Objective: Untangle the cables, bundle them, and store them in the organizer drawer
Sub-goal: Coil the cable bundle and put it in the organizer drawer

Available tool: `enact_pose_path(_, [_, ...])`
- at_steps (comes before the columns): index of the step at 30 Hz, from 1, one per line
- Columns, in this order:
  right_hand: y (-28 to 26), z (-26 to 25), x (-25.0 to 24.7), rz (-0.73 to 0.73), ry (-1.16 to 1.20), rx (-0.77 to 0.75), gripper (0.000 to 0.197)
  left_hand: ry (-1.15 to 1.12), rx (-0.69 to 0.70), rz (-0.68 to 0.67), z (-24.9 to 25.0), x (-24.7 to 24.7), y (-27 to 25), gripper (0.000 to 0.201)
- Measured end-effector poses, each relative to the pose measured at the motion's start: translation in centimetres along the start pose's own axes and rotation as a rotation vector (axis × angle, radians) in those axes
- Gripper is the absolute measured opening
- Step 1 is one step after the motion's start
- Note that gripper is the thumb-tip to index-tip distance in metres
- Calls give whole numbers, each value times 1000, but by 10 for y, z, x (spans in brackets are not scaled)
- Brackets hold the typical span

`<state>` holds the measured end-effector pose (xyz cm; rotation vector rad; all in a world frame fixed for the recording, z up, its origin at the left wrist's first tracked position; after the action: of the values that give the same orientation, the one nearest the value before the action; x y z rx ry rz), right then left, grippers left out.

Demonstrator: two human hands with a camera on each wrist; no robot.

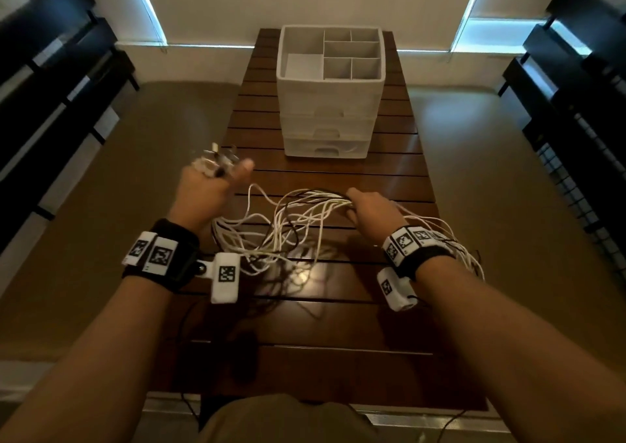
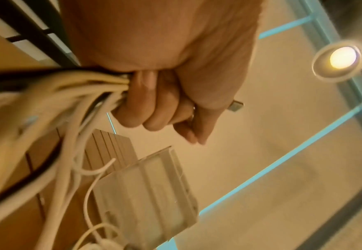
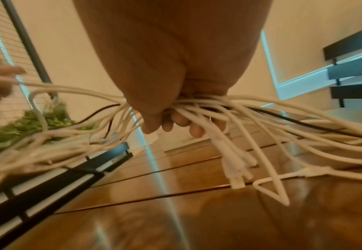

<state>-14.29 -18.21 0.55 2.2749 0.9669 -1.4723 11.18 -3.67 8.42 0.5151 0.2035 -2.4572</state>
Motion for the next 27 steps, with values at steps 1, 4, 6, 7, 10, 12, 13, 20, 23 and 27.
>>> enact_pose_path(1, [-1,9,3,-32,-34,52,32,-96,-35,41,0,-10,2,38])
enact_pose_path(4, [-6,13,2,-146,-102,157,82,-314,-95,33,8,-13,0,44])
enact_pose_path(6, [-8,-17,-16,-149,-27,57,109,-337,-104,12,15,-1,-3,45])
enact_pose_path(7, [-9,-41,-29,-119,35,-46,113,-334,-100,2,17,7,-3,45])
enact_pose_path(10, [-25,-120,-39,-139,182,-334,110,-381,-117,-1,25,30,-8,43])
enact_pose_path(12, [-33,-153,-20,-187,243,-399,99,-486,-140,-16,32,43,-14,45])
enact_pose_path(13, [-33,-161,-11,-179,312,-399,86,-554,-155,-32,35,49,-18,46])
enact_pose_path(20, [-26,-157,1,-18,534,-365,23,-891,-438,-6,9,50,-19,52])
enact_pose_path(23, [-33,-159,0,-1,442,-419,23,-895,-531,-1,-5,51,-18,46])
enact_pose_path(27, [-34,-156,-1,-16,474,-388,33,-873,-596,-72,-11,60,-19,43])
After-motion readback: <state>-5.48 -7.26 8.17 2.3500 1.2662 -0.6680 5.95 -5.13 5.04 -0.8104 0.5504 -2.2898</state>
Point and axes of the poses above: each hand's wrist, its own y-axis towards the middle knuckle, its own x-axis out of the palm, z = x × y, the point moved 9 cm from there along y, towards the middle knuckle, and after that the axes turned 11 degrees about y, right-handed, at the moved point
